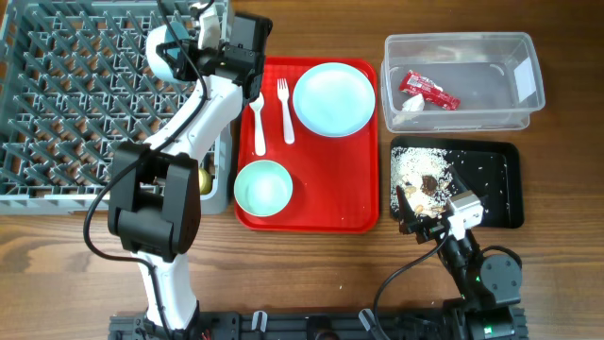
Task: Sort waste into correct bins and load items into the dishwasher rack
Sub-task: 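Lower the bowl upright into a rack slot and open left gripper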
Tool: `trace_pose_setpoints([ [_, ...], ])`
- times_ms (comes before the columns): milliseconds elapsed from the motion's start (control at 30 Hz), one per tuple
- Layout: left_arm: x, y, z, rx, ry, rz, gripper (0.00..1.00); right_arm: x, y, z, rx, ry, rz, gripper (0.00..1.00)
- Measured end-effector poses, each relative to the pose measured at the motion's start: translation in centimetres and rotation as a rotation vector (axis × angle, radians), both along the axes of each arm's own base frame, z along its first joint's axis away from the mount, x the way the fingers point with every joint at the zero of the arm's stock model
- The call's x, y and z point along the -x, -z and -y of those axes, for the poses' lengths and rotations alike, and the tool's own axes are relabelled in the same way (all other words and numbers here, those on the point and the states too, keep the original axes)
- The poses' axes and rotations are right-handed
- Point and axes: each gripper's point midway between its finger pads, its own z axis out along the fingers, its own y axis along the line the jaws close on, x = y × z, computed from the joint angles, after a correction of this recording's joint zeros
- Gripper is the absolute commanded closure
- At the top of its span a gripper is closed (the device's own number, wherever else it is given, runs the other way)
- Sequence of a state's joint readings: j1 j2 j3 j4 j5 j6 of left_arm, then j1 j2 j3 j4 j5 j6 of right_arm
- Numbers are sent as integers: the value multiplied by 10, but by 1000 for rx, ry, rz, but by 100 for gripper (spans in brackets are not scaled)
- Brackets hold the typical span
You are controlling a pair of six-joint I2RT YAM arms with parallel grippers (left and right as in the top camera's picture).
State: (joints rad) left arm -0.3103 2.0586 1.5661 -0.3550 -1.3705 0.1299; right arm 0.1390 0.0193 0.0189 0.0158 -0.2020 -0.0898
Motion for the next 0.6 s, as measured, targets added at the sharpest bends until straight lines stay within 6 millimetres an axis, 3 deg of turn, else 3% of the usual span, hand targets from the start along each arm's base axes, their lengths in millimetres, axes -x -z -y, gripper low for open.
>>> trace_pose_setpoints([
  [600, -3, -16, -9, -14, -14, 19, 96, 0, 0, 0, 0, 0, 0, 0],
])
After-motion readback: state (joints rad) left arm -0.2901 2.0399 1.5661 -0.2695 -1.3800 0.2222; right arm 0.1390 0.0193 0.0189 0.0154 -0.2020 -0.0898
